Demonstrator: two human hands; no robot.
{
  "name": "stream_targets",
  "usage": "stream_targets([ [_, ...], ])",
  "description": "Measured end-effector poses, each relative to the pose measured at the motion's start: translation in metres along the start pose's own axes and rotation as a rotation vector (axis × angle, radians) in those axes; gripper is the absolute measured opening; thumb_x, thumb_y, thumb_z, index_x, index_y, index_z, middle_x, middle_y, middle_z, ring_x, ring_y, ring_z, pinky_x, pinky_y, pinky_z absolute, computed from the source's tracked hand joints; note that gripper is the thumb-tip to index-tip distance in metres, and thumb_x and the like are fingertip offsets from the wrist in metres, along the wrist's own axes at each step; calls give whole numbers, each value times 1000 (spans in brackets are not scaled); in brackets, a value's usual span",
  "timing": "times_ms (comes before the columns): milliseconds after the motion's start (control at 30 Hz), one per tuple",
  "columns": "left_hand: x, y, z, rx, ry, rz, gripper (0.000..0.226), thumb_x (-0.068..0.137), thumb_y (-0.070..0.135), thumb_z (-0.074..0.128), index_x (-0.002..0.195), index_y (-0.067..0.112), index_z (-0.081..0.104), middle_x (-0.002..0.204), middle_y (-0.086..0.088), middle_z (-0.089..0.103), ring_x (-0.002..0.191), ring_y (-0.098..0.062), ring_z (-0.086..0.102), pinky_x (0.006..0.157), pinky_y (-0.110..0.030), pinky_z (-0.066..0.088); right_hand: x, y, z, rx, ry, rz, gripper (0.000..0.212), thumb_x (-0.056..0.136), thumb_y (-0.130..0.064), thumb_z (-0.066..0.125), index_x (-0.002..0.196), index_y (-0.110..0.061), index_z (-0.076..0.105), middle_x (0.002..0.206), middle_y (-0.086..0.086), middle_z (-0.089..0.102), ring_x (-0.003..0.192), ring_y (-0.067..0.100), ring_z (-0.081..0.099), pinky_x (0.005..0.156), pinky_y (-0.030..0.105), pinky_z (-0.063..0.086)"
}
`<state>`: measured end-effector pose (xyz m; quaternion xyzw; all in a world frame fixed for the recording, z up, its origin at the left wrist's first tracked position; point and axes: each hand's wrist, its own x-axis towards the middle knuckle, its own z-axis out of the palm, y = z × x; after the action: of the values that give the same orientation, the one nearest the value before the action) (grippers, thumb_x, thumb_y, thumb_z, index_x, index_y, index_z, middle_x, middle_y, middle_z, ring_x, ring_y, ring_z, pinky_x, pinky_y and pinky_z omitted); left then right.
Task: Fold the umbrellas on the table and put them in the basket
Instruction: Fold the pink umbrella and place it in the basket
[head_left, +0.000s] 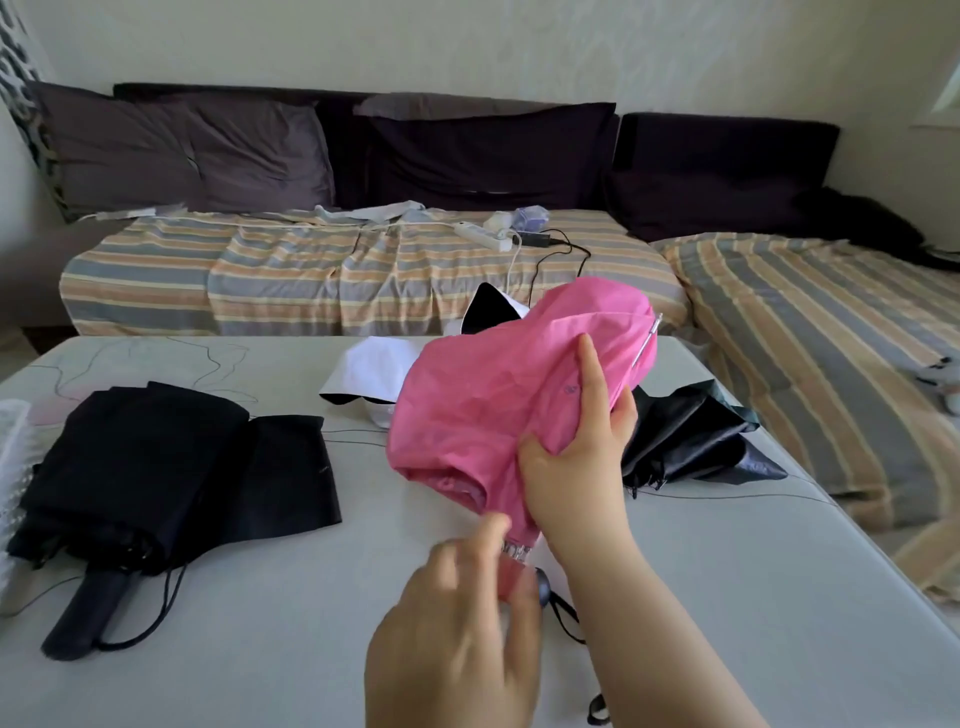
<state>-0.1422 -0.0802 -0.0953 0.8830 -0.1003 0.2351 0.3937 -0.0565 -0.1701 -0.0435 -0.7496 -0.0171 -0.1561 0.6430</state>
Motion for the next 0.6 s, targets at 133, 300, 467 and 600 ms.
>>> stream_targets([
  [133, 7, 4, -3, -123, -147, -83, 50, 90, 68, 14, 131, 47, 35, 89, 31, 56, 69, 19, 52, 57, 1, 37, -6, -1, 6, -14, 7, 8, 91, 83, 15, 52, 139, -50, 22, 153, 5, 6, 79, -43, 26, 61, -11, 29],
  [300, 20, -7, -6, -403, -151, -265, 46, 81, 79, 19, 125, 71, 29, 74, 24, 65, 62, -1, 61, 58, -16, 48, -12, 2, 11, -3, 11, -18, 91, 85, 8, 56, 126, -64, 19, 153, -4, 5, 88, -43, 23, 65, -11, 28],
  [467, 32, -6, -7, -793, -131, -483, 42, 79, 42, 50, 120, 46, 55, 56, 3, 62, 48, -15, 53, 41, -22, 39, -13, 6, 7, 26, -85, -79, 86, 87, -8, 62, 129, -68, 16, 153, -16, 10, 133, -2, 26, 93, 3, 39],
  [600, 38, -12, -18, -992, -8, -663, 25, 94, 26, 49, 111, 22, 67, 67, -10, 65, 46, -19, 53, 39, -19, 41, -13, 7, 1, 139, -189, -50, 86, 89, -26, 64, 132, -67, 2, 156, -15, 19, 123, 7, 52, 93, 34, 53],
])
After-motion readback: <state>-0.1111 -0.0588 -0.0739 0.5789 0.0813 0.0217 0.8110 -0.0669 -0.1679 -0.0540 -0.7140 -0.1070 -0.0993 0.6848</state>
